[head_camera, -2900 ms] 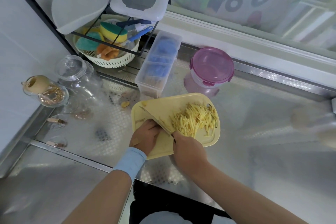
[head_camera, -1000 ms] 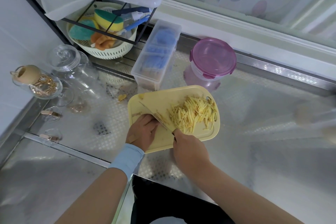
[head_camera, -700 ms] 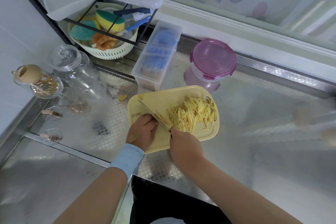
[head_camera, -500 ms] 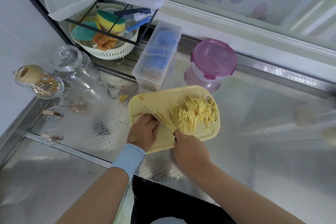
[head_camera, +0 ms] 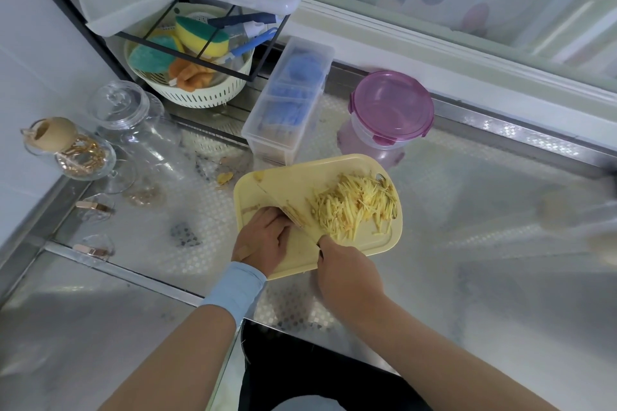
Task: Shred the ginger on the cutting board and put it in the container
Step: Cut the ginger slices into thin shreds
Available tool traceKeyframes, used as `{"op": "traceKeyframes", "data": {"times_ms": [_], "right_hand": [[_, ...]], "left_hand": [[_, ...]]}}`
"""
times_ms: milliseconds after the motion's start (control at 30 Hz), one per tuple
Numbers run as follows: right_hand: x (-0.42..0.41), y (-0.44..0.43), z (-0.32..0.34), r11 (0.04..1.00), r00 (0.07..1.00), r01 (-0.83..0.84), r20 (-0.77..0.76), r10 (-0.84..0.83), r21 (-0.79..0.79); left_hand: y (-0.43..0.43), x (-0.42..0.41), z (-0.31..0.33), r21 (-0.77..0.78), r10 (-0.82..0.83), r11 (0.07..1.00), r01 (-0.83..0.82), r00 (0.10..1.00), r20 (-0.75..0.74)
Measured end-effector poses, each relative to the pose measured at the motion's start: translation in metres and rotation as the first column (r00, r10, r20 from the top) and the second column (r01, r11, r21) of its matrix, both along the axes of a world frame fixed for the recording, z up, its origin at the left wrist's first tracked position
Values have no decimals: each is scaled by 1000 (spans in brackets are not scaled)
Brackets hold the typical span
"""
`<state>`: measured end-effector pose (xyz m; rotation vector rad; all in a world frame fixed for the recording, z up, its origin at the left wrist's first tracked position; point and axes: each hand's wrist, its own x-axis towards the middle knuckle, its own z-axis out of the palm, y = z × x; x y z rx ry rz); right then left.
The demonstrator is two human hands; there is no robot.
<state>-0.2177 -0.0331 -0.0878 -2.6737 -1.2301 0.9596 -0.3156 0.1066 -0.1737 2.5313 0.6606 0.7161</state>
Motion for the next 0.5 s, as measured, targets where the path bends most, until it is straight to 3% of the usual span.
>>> {"op": "traceKeyframes", "data": {"times_ms": [267,500], "right_hand": [[-2,23,-3,997,1000,4,-18,-2,73],[-1,1,-2,1000,1000,-14,-11,14,21]], "left_hand": [[0,-1,-1,-4,28,1000,-28,1000,-11],[0,-1,-3,-16,26,1000,-26,1000,-11]]}}
